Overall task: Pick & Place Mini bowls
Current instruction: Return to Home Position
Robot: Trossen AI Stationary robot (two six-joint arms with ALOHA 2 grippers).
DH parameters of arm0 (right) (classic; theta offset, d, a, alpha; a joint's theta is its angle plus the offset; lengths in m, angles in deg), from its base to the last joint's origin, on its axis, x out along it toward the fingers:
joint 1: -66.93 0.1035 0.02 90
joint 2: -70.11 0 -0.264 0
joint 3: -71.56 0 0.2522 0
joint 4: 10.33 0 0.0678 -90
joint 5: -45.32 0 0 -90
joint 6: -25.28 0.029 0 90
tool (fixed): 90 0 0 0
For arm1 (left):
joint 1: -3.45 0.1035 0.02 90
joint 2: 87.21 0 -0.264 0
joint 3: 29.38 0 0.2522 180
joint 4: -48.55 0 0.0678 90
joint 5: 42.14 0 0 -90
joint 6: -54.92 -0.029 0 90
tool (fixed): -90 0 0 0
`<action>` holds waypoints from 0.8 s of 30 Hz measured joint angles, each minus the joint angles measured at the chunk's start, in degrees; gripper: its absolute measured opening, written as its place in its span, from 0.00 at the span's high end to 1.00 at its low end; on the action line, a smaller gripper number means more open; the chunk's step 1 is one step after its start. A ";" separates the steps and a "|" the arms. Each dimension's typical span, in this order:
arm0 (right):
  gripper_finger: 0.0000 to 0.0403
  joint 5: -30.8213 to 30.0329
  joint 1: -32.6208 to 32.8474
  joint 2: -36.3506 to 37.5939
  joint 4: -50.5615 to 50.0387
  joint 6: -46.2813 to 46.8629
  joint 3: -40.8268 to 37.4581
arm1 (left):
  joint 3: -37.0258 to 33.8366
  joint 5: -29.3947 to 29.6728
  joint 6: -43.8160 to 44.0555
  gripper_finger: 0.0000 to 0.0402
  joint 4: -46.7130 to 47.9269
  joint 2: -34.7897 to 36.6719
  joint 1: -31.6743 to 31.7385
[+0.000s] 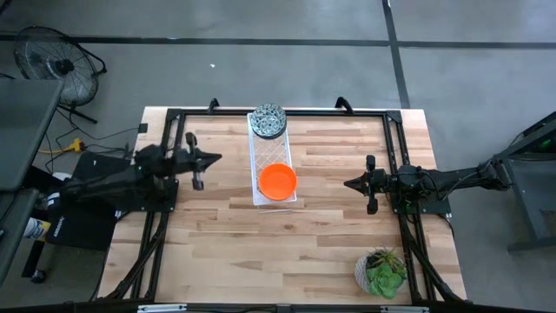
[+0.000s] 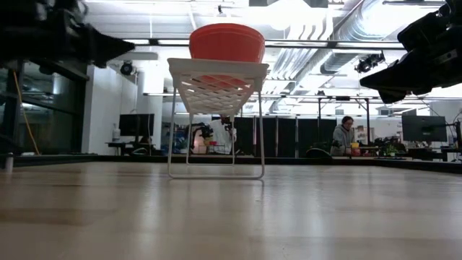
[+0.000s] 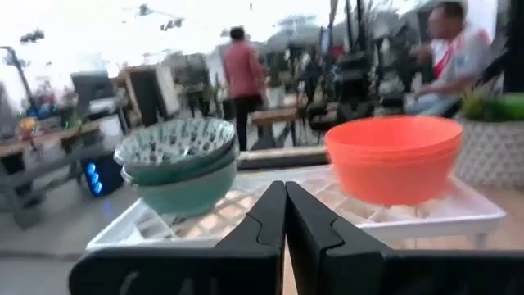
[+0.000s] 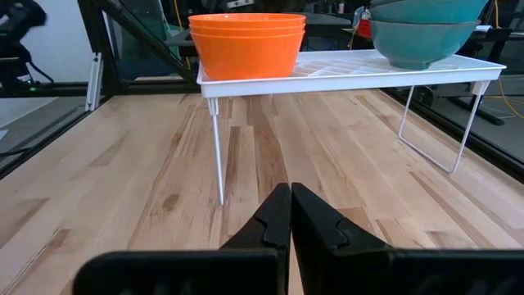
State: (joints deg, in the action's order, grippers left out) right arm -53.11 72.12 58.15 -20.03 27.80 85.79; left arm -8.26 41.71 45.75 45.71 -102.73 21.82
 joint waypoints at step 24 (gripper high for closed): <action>1.00 0.00 -0.01 -0.02 -0.04 0.00 0.01 | -3.42 12.16 -7.20 1.00 17.83 15.14 -16.98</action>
State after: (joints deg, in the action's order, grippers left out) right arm -53.11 72.11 58.13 -20.08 27.80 85.80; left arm -11.68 53.87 38.55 63.54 -87.59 4.85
